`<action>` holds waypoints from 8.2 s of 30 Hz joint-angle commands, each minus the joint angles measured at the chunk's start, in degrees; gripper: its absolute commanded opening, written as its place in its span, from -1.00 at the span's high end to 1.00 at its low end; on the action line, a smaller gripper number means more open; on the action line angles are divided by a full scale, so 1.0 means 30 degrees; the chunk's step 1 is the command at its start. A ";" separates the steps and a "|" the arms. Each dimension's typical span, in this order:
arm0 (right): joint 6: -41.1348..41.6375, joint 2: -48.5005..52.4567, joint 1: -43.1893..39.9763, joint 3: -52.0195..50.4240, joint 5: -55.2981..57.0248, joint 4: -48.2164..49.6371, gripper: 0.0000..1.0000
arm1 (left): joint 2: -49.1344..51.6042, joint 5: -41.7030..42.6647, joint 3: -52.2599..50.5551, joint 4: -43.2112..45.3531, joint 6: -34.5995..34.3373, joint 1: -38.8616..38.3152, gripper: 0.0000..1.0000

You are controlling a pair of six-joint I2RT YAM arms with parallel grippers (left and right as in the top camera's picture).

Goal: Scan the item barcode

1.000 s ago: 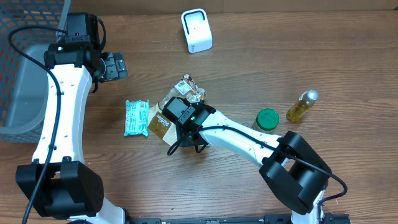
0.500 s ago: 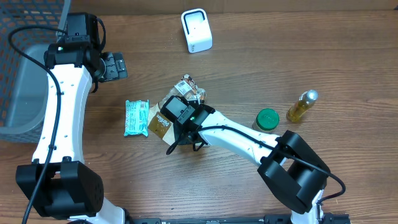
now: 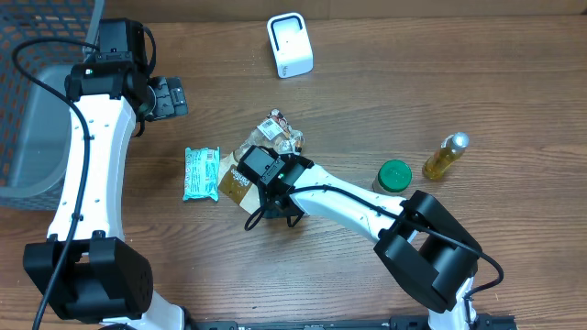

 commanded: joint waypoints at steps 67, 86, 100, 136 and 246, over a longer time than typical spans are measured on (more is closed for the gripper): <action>-0.0153 0.0087 -0.0809 0.0226 0.1260 -0.2841 0.55 | -0.0138 -0.0117 0.0335 0.0015 0.0022 -0.0124 -0.99; -0.0160 0.0087 -0.0809 0.0284 0.1195 -0.2849 0.50 | -0.0138 -0.0117 0.0335 0.0015 0.0022 -0.0131 -0.99; -0.3483 0.0051 -0.0809 0.2696 0.0546 -0.5435 0.52 | -0.0138 -0.0117 0.0335 0.0022 0.0022 -0.0131 -1.00; -0.4160 0.0058 -0.0816 0.2688 0.3854 -0.5231 0.05 | -0.0138 -0.0117 0.0335 0.0015 0.0022 -0.0131 -0.99; -0.7504 0.0058 -0.0816 -0.0656 0.5115 -0.1450 0.93 | -0.0138 -0.0117 0.0335 0.0015 0.0022 -0.0131 -0.99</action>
